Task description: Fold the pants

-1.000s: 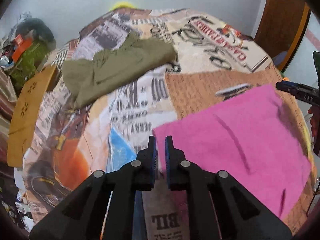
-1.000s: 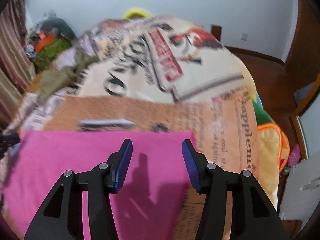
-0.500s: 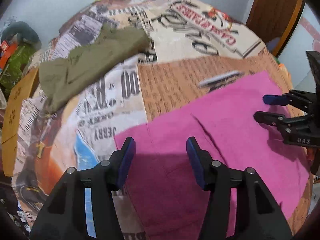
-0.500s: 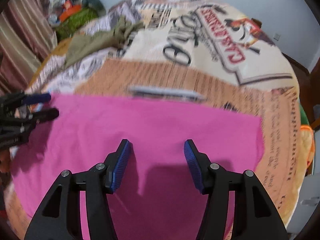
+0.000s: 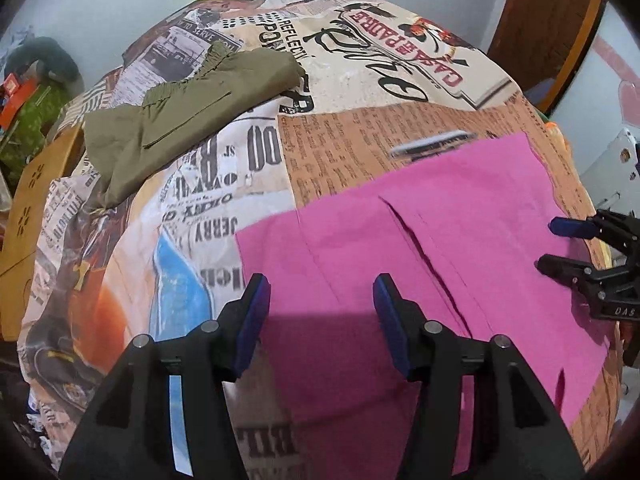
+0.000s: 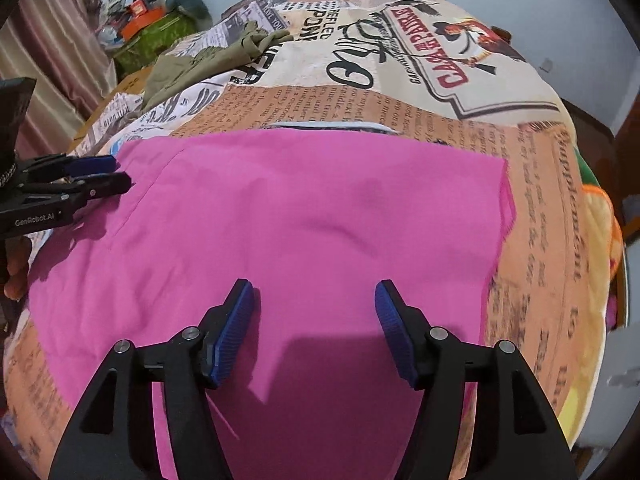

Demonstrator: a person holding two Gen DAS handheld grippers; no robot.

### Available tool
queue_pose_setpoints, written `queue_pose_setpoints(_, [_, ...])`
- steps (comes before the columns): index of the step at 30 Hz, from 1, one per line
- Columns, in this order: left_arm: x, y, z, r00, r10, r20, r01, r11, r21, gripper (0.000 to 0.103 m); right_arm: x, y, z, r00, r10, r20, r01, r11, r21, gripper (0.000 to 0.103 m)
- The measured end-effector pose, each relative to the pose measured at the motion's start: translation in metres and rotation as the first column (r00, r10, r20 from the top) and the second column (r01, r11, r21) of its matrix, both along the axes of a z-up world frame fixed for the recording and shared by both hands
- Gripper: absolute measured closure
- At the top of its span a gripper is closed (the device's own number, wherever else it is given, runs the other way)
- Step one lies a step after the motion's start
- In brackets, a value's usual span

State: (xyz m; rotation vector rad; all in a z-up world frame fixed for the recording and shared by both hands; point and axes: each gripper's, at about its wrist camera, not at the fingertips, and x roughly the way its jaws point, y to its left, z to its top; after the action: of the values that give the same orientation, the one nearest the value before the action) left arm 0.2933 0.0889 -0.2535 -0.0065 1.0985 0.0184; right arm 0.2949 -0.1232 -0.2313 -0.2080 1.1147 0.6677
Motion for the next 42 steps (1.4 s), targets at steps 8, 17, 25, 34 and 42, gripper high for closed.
queue_pose_setpoints(8, [-0.035, -0.004, 0.041, 0.997, 0.009, 0.073, -0.011, 1.0, 0.018, 0.048, -0.015, -0.002, 0.025, 0.999, -0.012, 0.037, 0.012, 1.0, -0.014, 0.044])
queue_pose_setpoints(17, [-0.084, 0.0, 0.083, 0.983, 0.065, 0.17, -0.061, 0.998, -0.028, 0.041, -0.053, -0.006, 0.079, 0.99, -0.039, 0.135, 0.025, 0.994, 0.105, 0.044])
queue_pose_setpoints(25, [-0.118, -0.007, 0.072, 0.986, 0.115, 0.121, -0.094, 0.982, -0.166, 0.023, -0.086, -0.004, 0.078, 0.99, -0.068, 0.121, 0.049, 0.986, 0.158, 0.044])
queue_pose_setpoints(34, [-0.136, -0.015, 0.036, 0.988, 0.153, -0.008, -0.147, 0.936, -0.321, 0.023, -0.101, -0.003, 0.042, 0.994, -0.093, 0.051, 0.086, 0.988, 0.131, 0.044])
queue_pose_setpoints(42, [-0.137, -0.026, 0.02, 0.989, 0.139, -0.058, -0.151, 0.912, -0.381, 0.022, -0.094, -0.009, 0.016, 0.993, -0.118, -0.007, 0.118, 0.986, 0.12, 0.044])
